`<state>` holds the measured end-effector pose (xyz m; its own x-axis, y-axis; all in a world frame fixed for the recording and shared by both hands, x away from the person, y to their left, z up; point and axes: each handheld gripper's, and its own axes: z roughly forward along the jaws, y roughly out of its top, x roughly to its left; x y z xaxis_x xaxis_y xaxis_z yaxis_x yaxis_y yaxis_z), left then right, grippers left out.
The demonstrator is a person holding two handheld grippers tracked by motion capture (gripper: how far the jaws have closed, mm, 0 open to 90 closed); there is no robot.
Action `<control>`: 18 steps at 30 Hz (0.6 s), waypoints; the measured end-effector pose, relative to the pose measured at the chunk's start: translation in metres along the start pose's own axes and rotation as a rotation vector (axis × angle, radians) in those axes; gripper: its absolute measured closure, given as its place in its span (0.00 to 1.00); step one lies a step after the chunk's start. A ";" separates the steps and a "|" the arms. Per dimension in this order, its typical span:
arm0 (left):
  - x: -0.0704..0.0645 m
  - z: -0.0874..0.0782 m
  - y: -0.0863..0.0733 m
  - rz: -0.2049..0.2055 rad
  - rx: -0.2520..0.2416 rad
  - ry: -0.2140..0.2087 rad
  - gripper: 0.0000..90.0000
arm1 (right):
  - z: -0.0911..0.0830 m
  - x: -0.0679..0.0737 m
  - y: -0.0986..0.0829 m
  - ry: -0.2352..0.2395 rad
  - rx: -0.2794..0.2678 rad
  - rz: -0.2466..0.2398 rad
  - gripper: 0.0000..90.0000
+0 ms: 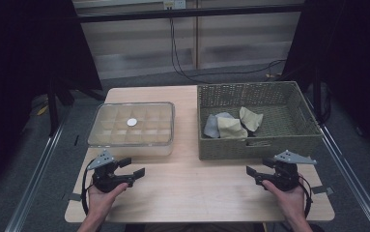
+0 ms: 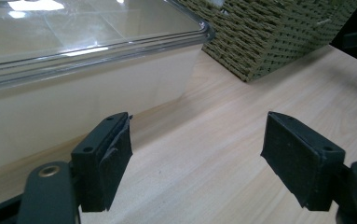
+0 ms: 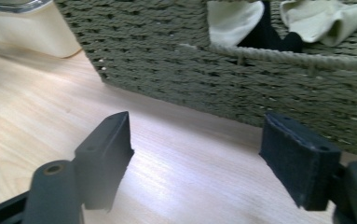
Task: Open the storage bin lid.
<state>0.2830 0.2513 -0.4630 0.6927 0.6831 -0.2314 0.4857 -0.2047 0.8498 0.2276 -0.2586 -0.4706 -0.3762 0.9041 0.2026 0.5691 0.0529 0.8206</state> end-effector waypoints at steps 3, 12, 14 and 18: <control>0.001 0.000 0.000 -0.007 0.016 -0.007 0.25 | 0.000 0.000 0.000 -0.003 0.000 0.005 0.24; 0.002 0.001 0.002 0.006 0.028 0.007 0.20 | 0.004 0.000 0.001 0.021 0.027 0.003 0.22; 0.003 0.002 0.002 0.005 0.036 0.008 0.20 | 0.005 0.000 0.001 0.034 0.037 0.004 0.22; 0.003 0.002 0.002 -0.002 0.057 0.032 0.20 | 0.006 -0.002 0.001 0.059 0.046 0.018 0.23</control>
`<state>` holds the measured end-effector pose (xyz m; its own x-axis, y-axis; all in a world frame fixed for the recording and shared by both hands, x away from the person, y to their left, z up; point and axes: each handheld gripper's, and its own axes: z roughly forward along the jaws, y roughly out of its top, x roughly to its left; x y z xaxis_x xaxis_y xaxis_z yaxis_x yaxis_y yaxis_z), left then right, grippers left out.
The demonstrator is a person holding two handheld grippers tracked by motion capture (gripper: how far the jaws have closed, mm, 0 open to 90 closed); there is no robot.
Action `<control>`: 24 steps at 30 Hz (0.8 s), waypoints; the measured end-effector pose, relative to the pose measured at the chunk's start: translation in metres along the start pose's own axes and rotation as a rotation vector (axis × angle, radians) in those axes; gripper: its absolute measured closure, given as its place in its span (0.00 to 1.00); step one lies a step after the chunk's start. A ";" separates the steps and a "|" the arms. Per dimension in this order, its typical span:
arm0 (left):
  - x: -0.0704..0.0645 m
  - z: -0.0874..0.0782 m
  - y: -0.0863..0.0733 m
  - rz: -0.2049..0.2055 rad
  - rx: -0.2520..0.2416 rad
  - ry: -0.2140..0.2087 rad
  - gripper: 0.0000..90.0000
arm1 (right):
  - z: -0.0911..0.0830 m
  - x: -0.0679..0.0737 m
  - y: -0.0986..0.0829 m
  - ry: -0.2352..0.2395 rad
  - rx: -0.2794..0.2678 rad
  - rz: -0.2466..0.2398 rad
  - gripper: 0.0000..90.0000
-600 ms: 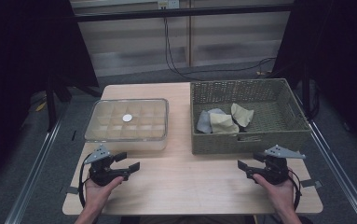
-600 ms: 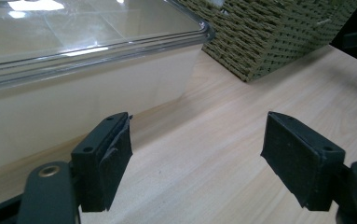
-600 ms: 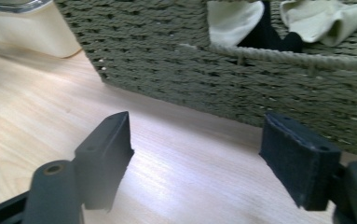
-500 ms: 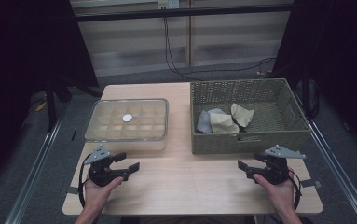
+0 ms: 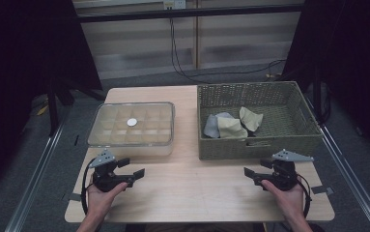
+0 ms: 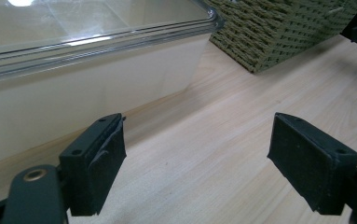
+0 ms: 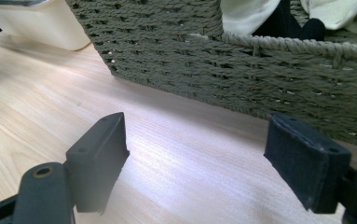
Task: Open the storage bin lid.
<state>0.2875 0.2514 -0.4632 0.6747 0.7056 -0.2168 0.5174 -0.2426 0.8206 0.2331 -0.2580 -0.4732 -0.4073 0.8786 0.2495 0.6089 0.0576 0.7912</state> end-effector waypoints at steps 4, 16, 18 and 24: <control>0.002 -0.003 -0.001 -0.018 0.006 -0.010 0.21 | 0.001 0.002 0.000 0.003 0.016 -0.020 0.25; 0.004 -0.023 0.004 0.008 -0.011 -0.020 0.20 | 0.000 0.012 0.010 0.009 0.001 -0.035 0.34; 0.007 -0.027 0.006 0.006 -0.019 -0.010 0.20 | 0.002 0.014 0.013 0.020 0.003 -0.039 0.36; 0.016 -0.036 0.009 -0.012 -0.012 0.000 0.19 | 0.006 0.019 0.021 0.033 0.016 -0.064 0.37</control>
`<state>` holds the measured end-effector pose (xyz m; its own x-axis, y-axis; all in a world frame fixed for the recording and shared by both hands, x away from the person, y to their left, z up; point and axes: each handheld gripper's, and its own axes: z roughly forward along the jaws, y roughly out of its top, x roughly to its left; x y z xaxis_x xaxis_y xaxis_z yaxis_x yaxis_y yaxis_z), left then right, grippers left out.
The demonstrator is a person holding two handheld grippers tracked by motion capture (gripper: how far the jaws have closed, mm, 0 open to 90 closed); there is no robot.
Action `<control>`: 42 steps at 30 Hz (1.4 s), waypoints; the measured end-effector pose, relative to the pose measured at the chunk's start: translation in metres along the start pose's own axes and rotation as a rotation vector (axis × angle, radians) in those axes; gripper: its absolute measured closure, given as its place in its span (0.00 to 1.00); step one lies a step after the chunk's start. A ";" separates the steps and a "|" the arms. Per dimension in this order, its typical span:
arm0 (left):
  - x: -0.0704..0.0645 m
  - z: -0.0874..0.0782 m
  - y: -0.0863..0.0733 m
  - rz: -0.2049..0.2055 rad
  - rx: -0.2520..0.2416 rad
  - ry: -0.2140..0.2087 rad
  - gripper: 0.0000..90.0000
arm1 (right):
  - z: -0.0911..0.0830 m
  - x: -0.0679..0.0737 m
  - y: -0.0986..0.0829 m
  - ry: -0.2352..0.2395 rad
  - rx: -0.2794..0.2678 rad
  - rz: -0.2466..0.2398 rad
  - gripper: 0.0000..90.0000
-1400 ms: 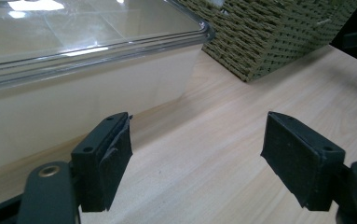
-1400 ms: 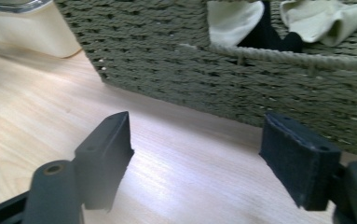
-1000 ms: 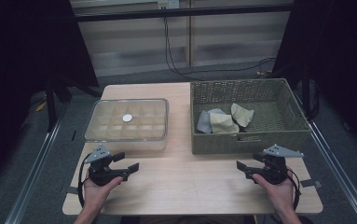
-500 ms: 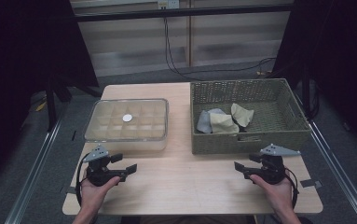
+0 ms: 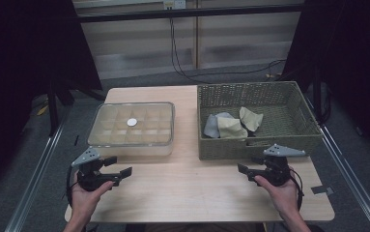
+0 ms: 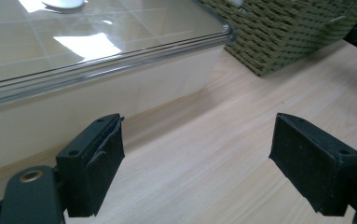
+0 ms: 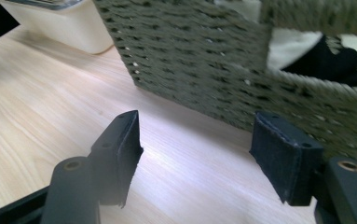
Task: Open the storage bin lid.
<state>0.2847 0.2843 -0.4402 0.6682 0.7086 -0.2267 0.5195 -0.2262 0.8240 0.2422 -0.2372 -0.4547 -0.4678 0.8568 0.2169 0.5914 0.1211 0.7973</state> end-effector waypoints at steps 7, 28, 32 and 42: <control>0.003 -0.006 0.007 0.025 0.002 0.002 0.20 | 0.004 0.011 0.018 0.037 -0.011 -0.026 0.34; 0.026 -0.017 0.018 0.018 0.026 0.040 0.20 | 0.021 0.028 0.060 0.087 -0.040 -0.066 0.35; 0.032 -0.021 0.021 0.012 0.017 0.068 0.20 | 0.030 0.033 0.071 0.107 -0.041 -0.082 0.38; 0.046 -0.026 0.027 0.000 0.015 0.102 0.20 | 0.059 0.048 0.098 0.149 -0.015 -0.116 0.41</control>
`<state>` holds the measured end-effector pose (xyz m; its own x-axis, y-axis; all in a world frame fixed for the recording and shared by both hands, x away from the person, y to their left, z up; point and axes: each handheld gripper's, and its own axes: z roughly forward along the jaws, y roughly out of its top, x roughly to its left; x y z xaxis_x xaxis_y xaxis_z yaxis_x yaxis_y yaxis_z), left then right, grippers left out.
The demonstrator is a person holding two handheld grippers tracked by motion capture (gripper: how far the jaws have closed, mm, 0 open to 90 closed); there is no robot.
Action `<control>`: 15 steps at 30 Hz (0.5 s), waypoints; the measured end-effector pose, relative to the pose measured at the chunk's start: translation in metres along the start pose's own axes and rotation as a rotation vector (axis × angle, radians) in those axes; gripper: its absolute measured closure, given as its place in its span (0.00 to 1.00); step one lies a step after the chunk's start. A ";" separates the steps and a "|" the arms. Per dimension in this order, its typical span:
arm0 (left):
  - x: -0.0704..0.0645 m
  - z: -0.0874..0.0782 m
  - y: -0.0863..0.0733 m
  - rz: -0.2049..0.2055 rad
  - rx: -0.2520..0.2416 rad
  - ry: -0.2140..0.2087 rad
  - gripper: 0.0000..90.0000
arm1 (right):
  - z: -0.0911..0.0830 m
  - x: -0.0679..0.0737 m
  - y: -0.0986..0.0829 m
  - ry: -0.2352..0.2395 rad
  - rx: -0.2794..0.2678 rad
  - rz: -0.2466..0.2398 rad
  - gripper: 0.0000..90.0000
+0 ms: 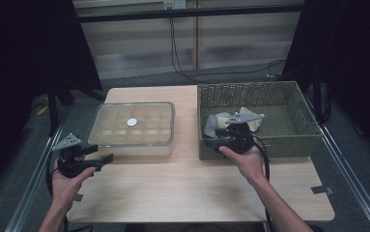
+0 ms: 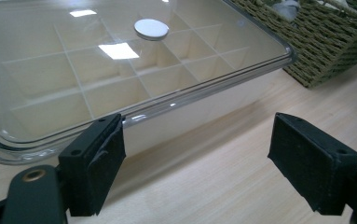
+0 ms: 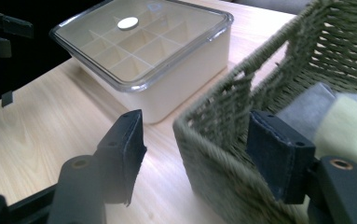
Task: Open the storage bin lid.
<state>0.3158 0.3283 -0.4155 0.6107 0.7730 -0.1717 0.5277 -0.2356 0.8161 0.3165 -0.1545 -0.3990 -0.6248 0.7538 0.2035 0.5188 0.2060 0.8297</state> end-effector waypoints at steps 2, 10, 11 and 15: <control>0.002 -0.001 0.002 0.001 -0.004 0.006 0.21 | 0.006 0.000 0.004 0.008 0.000 -0.005 0.42; 0.014 -0.002 0.008 -0.001 0.010 0.029 0.25 | 0.027 0.004 0.020 0.035 0.017 -0.003 0.45; 0.016 -0.002 0.009 -0.004 0.012 0.029 0.25 | 0.030 0.005 0.023 0.041 0.014 -0.011 0.45; 0.021 -0.004 0.015 -0.006 0.012 0.043 0.25 | 0.042 0.008 0.035 0.045 0.015 -0.031 0.45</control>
<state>0.3345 0.3434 -0.4052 0.5816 0.7990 -0.1528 0.5385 -0.2374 0.8085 0.3544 -0.1154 -0.3900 -0.6658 0.7185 0.2012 0.5076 0.2386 0.8279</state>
